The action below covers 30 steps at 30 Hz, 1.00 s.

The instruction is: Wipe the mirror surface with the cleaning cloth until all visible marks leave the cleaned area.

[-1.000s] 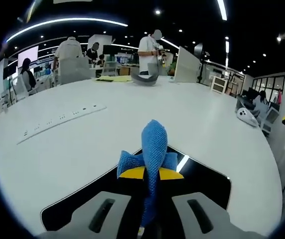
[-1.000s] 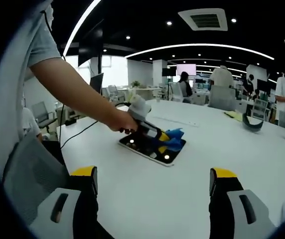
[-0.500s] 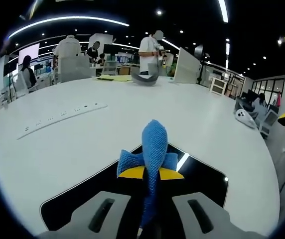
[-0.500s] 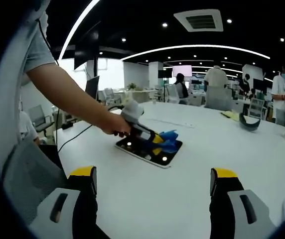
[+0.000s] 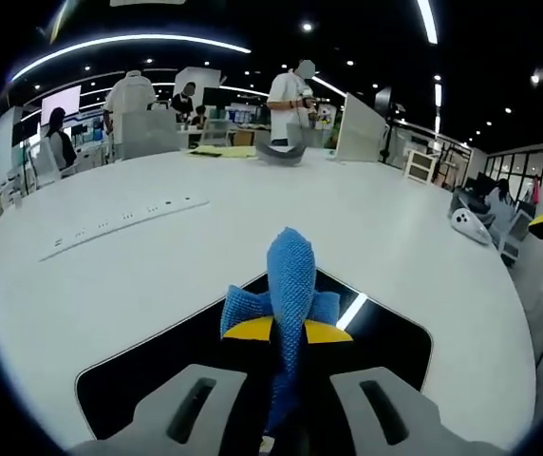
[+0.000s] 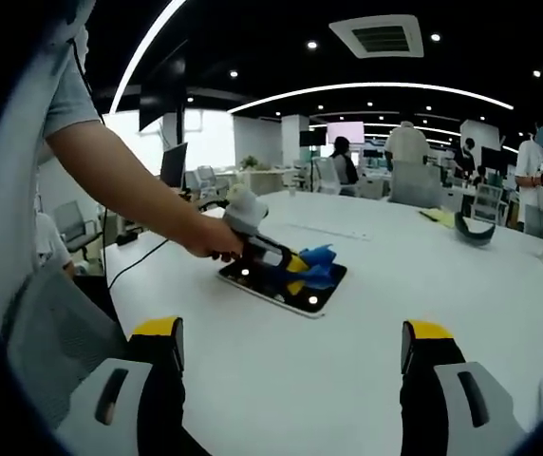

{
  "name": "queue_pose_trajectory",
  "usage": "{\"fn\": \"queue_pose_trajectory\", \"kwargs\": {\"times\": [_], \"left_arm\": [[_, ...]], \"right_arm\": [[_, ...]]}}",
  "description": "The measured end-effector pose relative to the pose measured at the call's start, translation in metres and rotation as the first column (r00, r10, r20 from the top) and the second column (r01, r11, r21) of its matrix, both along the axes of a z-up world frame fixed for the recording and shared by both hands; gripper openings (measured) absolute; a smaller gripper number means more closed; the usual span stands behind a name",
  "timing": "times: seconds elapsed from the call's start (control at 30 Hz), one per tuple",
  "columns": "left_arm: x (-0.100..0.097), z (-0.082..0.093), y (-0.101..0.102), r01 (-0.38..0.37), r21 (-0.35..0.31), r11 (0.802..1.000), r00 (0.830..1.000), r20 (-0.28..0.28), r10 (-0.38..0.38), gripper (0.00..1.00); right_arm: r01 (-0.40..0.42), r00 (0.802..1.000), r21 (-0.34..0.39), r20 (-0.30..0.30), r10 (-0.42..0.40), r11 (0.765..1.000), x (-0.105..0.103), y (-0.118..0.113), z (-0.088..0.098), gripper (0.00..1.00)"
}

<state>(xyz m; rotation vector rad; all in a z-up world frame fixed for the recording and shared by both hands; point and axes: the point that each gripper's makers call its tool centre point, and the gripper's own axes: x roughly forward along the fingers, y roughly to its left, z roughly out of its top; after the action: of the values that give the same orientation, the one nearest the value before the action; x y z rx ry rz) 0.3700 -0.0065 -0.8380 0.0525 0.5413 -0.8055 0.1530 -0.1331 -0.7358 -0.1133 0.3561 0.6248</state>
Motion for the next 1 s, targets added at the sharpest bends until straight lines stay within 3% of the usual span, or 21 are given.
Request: {"fn": "queue_pose_trajectory", "kwargs": {"times": [1.0], "left_arm": [[-0.035,-0.001,0.005,-0.009,-0.013,1.0,0.999,-0.042,0.008,0.07]], "right_arm": [[0.013,1.0,-0.019,-0.012,-0.013,1.0,0.001,-0.003,-0.004,0.94]]}}
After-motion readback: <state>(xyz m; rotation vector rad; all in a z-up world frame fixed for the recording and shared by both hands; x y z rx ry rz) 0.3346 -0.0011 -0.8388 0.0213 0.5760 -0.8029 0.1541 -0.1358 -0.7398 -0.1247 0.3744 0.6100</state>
